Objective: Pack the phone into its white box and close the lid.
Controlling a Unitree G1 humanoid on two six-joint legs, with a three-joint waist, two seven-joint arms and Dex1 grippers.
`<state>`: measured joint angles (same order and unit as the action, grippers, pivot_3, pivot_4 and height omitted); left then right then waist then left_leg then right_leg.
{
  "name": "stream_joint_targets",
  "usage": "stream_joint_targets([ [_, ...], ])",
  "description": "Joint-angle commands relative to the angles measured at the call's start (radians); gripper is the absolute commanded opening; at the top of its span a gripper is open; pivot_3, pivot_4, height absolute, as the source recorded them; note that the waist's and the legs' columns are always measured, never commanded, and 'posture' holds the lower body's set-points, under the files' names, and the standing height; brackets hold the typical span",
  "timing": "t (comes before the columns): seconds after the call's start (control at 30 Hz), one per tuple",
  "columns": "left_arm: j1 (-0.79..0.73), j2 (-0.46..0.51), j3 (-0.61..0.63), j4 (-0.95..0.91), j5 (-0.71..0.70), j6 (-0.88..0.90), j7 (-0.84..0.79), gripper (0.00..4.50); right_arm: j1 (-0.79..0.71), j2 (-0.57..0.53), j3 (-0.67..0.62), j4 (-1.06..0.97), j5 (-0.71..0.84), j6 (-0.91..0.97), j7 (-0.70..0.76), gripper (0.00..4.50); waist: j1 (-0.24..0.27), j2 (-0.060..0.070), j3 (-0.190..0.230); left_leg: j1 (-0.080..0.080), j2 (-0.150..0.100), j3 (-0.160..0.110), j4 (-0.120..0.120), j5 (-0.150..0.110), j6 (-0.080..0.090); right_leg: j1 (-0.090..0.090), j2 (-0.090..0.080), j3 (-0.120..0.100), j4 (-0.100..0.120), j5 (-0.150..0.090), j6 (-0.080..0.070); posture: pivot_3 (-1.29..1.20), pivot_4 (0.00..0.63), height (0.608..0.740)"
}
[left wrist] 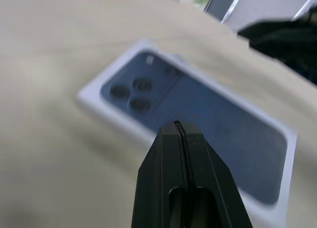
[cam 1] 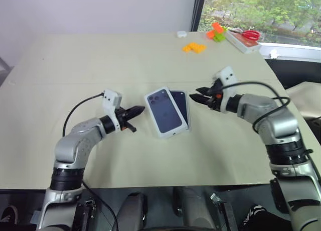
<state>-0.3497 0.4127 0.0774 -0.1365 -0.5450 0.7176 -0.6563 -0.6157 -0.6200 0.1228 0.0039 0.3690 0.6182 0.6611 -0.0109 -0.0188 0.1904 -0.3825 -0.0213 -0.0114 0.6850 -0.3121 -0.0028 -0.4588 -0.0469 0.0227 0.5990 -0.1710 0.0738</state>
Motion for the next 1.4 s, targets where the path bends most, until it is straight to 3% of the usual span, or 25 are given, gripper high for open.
stream_joint_targets([
  [0.03,0.008,0.011,-0.029,-0.04,0.03,-0.023,0.007,0.0,0.012,0.003,0.038,-0.018,-0.096,-0.136,0.019,0.03,0.001,0.0,0.0,0.0,0.0,0.0,0.0,0.0,0.0,0.0,0.0,0.0,0.0,0.0,0.0,0.0,0.15,0.74],
  [0.27,0.003,0.003,-0.082,0.053,0.119,-0.06,0.037,0.0,0.034,-0.008,0.12,0.013,-0.276,-0.262,0.015,0.03,-0.002,0.0,0.0,0.002,0.0,0.001,0.0,0.0,0.0,0.001,0.0,0.0,0.0,0.0,0.0,0.0,0.15,0.74],
  [0.47,0.002,0.003,-0.086,0.082,0.139,-0.067,0.036,0.0,0.056,0.026,0.106,-0.019,-0.286,-0.248,0.026,0.03,-0.003,0.0,0.0,0.007,0.0,0.001,0.0,0.0,0.0,0.006,0.0,0.001,0.0,0.0,0.0,0.0,0.15,0.74],
  [0.8,-0.085,-0.103,-0.146,0.213,0.204,-0.125,0.062,0.0,0.058,0.053,0.111,-0.037,-0.321,-0.247,0.038,0.03,-0.001,0.0,0.0,0.011,0.0,0.0,0.0,0.0,0.0,0.013,0.0,0.0,-0.002,0.0,0.0,0.0,0.15,0.74],
  [1.4,-0.165,-0.204,-0.126,0.326,0.234,-0.211,0.095,0.0,0.108,0.006,0.05,-0.039,-0.332,-0.241,0.08,0.03,-0.001,0.0,0.0,0.012,0.0,0.0,0.0,0.0,0.0,0.014,0.0,0.0,-0.002,0.0,0.0,0.0,0.15,0.74],
])
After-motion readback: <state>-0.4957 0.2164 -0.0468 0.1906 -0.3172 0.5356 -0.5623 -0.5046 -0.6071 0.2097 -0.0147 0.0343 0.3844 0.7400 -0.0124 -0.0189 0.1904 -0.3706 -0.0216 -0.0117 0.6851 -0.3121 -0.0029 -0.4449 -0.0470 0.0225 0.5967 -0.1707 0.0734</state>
